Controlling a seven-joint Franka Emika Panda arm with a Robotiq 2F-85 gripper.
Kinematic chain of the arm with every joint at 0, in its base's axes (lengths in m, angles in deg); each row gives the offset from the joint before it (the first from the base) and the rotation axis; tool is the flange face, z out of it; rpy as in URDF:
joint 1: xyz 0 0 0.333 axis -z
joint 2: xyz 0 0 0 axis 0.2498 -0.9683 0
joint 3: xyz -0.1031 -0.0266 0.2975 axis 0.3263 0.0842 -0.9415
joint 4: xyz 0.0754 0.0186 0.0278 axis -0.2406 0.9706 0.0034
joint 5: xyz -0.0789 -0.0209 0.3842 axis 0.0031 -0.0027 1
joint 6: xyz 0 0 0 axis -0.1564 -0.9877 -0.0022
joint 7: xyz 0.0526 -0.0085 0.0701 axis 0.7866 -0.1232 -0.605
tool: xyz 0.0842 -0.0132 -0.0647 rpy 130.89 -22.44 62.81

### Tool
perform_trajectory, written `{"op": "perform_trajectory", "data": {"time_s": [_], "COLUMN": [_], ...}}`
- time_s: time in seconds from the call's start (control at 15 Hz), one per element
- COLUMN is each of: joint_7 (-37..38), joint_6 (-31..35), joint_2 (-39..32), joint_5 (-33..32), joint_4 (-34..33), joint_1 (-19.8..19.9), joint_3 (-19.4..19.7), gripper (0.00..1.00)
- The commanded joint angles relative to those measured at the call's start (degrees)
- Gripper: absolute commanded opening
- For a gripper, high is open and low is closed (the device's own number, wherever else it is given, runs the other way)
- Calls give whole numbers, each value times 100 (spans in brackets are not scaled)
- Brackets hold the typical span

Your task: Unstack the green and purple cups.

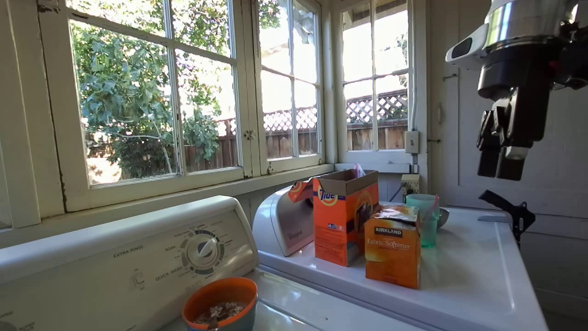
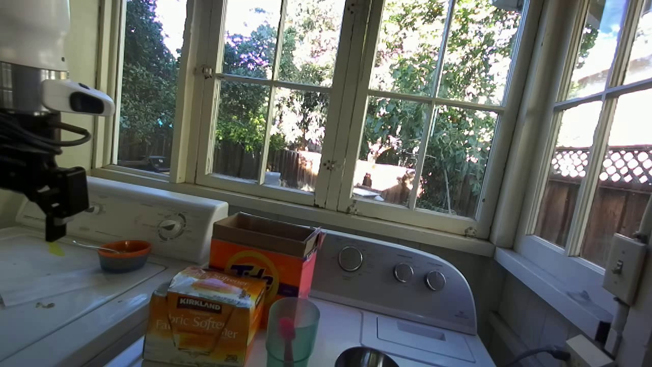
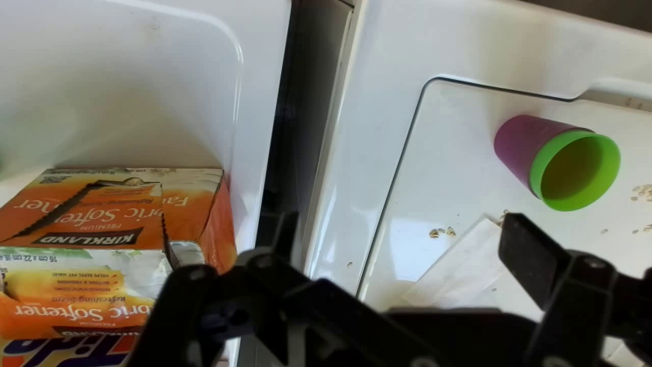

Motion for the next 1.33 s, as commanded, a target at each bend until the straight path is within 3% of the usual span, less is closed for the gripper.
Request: {"op": "perform_trajectory", "data": {"time_s": [0.0, 0.27, 0.87, 1.27], "joint_7": [-3, -3, -564, -1168], "joint_6": [-16, -16, -133, -225], "joint_2": [-11, -15, -423, -740], "joint_5": [1, -7, 154, 611], "joint_4": [-11, -11, -197, -279], "joint_1": [19, 21, -512, -726], "joint_3": [-21, -21, -392, -488], "gripper": [100, 100, 100, 100]}}
